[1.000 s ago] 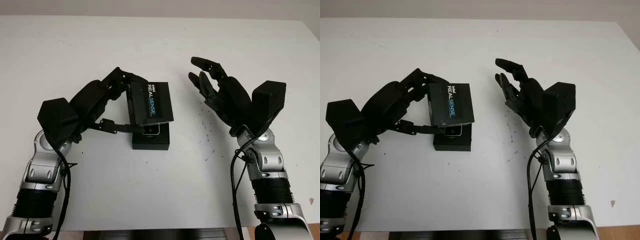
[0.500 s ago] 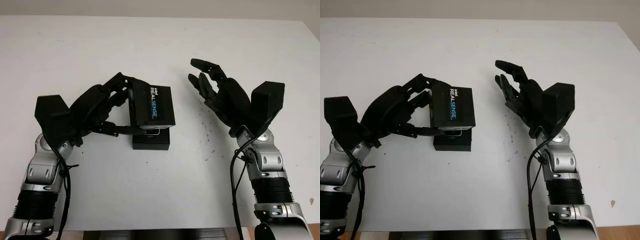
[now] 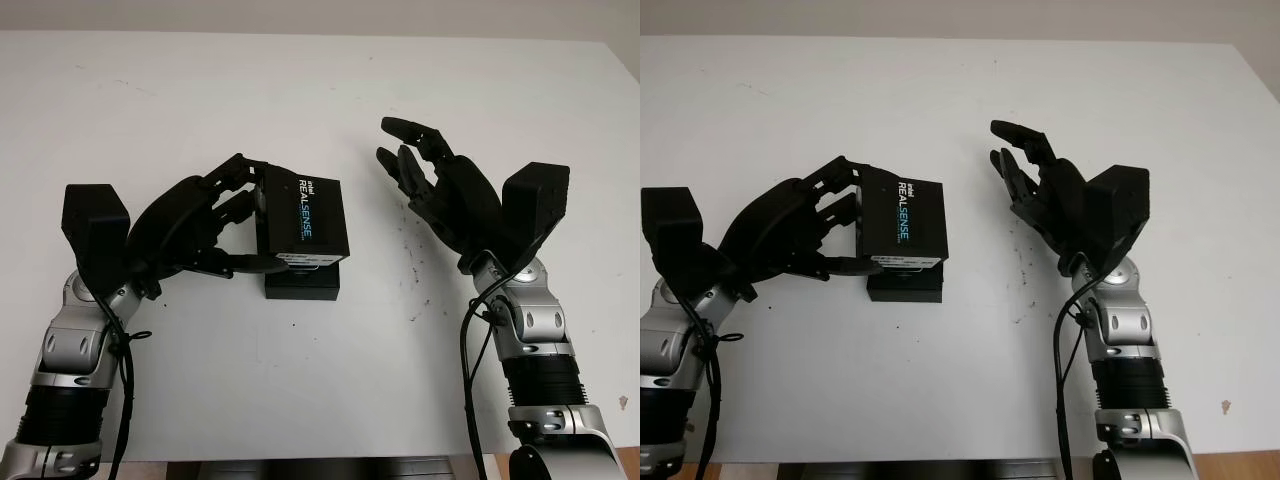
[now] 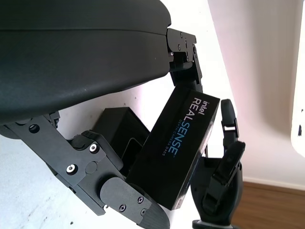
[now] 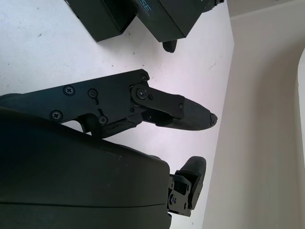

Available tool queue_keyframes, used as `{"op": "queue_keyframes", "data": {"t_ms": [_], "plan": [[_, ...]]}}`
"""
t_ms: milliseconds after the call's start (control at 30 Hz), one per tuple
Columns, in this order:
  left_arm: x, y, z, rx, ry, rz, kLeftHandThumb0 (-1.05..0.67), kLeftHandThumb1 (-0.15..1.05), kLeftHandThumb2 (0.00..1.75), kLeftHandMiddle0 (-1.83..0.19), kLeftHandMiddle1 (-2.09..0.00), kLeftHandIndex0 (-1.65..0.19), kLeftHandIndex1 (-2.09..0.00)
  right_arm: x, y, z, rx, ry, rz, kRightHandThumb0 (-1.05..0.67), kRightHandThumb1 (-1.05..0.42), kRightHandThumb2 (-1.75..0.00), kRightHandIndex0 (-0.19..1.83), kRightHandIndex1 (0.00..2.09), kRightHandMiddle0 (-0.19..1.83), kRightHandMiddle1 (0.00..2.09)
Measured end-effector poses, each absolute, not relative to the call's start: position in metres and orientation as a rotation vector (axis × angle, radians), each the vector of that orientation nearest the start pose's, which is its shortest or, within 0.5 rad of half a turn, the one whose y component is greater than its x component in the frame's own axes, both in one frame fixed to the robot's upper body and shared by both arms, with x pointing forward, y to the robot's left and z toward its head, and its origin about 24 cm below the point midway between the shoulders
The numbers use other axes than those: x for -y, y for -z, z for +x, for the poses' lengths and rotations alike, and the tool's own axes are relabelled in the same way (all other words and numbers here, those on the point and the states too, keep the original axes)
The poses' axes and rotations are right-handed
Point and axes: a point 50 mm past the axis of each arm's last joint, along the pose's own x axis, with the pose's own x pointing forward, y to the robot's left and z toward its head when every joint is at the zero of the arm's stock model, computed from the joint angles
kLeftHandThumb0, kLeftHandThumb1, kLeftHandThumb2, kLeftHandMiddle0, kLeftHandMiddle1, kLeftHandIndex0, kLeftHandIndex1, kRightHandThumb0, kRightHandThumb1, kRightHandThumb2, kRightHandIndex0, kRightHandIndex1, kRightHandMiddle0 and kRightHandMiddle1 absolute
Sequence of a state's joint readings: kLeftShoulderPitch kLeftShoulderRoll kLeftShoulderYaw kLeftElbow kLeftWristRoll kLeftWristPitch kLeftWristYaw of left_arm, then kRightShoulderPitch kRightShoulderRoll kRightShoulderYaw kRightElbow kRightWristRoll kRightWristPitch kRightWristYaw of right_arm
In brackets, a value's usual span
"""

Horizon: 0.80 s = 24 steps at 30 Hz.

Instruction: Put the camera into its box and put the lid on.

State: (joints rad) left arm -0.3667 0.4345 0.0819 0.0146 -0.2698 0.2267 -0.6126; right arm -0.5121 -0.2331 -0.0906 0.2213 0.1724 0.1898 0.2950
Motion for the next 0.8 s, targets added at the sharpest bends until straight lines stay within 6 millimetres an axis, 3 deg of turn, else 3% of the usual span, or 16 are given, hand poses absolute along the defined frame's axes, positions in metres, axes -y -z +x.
{"op": "queue_keyframes", "data": {"t_ms": [333,800], "plan": [[-0.1967,-0.1392,0.3028,0.112,0.603,0.341,-0.43,1.05,0.35,-0.12,-0.05,-0.48,-1.76,0.1705,-0.1306,0.3426,0.102,-0.292,-0.045,-0.53,-1.05,-0.60,0.20,0.06,-0.19,0.89],[-0.1934,-0.1341,0.2997,0.090,0.620,0.415,-0.46,1.05,0.38,-0.10,-0.05,-0.45,-1.76,0.1706,-0.1305,0.3427,0.101,-0.288,-0.049,-0.53,-1.05,-0.60,0.20,0.06,-0.19,0.88]]}}
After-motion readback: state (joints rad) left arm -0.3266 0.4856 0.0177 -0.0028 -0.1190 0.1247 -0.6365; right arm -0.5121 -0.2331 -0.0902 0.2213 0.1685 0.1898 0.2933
